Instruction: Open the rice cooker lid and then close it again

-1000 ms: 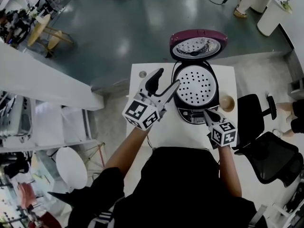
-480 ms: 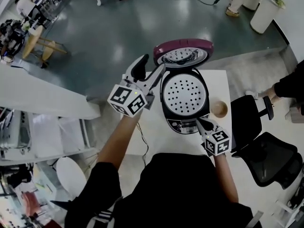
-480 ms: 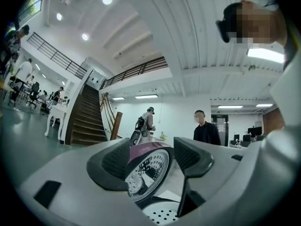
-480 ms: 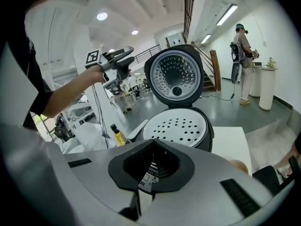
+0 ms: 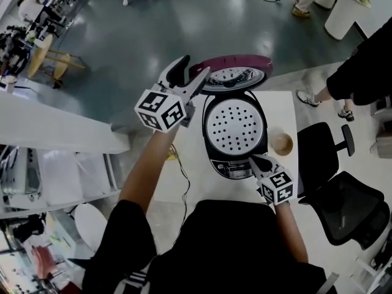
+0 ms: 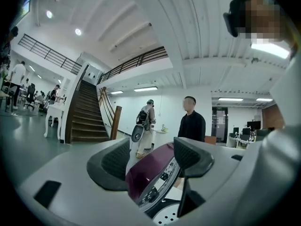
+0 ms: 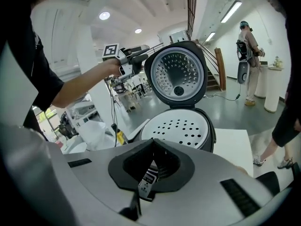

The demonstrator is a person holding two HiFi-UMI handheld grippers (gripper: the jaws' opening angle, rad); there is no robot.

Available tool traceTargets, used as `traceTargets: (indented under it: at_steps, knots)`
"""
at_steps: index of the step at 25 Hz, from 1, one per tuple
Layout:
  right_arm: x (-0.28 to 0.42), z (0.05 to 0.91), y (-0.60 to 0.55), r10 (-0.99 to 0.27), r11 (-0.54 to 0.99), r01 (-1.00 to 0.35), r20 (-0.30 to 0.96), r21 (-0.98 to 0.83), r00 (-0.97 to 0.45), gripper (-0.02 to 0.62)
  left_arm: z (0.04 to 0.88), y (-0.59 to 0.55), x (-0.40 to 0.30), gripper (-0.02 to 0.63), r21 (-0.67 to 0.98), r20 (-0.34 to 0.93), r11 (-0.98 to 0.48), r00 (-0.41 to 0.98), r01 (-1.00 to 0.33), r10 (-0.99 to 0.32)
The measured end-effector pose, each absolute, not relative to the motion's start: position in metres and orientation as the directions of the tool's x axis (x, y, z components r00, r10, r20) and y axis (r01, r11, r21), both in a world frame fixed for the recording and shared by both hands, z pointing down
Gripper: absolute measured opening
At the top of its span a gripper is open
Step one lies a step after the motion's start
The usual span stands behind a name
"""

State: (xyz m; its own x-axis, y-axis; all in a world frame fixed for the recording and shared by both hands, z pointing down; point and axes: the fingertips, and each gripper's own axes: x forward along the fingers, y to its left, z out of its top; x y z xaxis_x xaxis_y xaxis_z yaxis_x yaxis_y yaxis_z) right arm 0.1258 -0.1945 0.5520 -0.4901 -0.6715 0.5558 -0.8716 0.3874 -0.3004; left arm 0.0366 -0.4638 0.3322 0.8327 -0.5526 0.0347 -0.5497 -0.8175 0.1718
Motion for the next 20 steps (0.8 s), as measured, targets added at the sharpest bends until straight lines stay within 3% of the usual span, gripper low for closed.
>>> traceTargets:
  at_steps: [20]
  knots:
    - [0.133,0.566,-0.186,-0.658,0.368,-0.886,0.593,-0.282,-0.463,0.000,0.356,-0.481,0.057,0.281,0.187,0.146,-0.855,0.874,-0.484,-0.463]
